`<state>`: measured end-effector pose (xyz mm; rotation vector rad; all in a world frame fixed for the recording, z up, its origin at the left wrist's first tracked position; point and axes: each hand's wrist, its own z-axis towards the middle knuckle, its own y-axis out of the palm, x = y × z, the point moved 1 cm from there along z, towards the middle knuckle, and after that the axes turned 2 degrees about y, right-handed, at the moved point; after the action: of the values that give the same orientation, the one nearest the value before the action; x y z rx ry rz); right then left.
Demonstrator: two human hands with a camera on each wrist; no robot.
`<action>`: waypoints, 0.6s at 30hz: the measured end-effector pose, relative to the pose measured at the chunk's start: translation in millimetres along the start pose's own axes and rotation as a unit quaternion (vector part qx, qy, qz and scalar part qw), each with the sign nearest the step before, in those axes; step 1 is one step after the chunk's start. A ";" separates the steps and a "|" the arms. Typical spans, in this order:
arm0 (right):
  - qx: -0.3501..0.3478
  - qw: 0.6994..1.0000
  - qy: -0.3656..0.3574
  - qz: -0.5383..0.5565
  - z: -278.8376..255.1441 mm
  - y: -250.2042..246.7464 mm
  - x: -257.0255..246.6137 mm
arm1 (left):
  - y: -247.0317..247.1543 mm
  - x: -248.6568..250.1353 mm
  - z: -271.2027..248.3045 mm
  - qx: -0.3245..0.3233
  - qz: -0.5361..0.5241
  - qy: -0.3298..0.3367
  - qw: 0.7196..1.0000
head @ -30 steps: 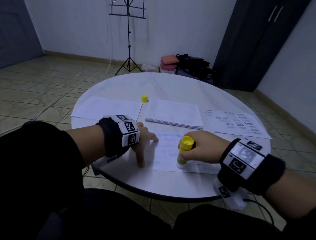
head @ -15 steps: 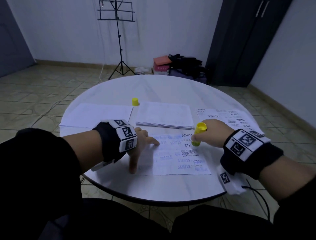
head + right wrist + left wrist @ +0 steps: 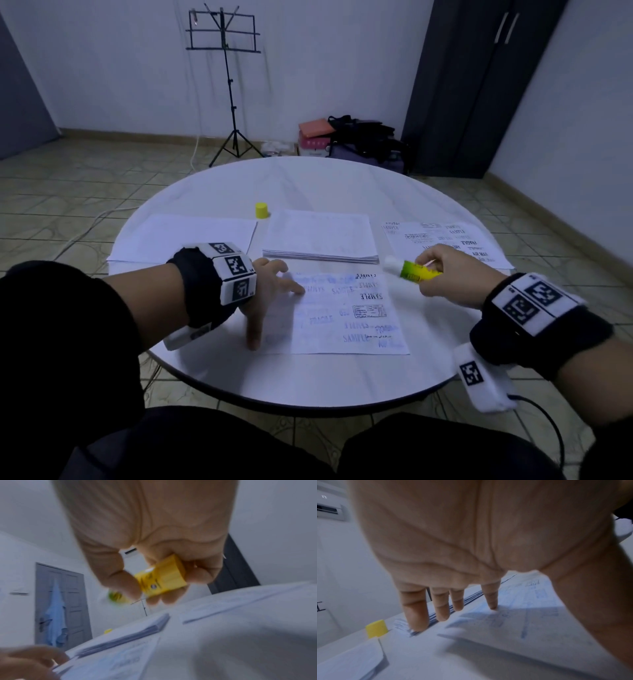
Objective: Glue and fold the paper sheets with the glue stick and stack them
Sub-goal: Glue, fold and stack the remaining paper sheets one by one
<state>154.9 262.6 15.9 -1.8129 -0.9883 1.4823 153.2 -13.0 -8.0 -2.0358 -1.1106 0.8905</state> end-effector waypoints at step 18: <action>0.018 0.981 0.174 0.082 41.6 28.2 -2.8 | 5.7 -6.9 -5.3 0.018 -0.076 0.011 0.997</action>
<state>118.9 244.3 -14.2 -2.0775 -0.6498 1.2053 157.1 -22.7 -7.7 -1.9001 -1.2104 0.8035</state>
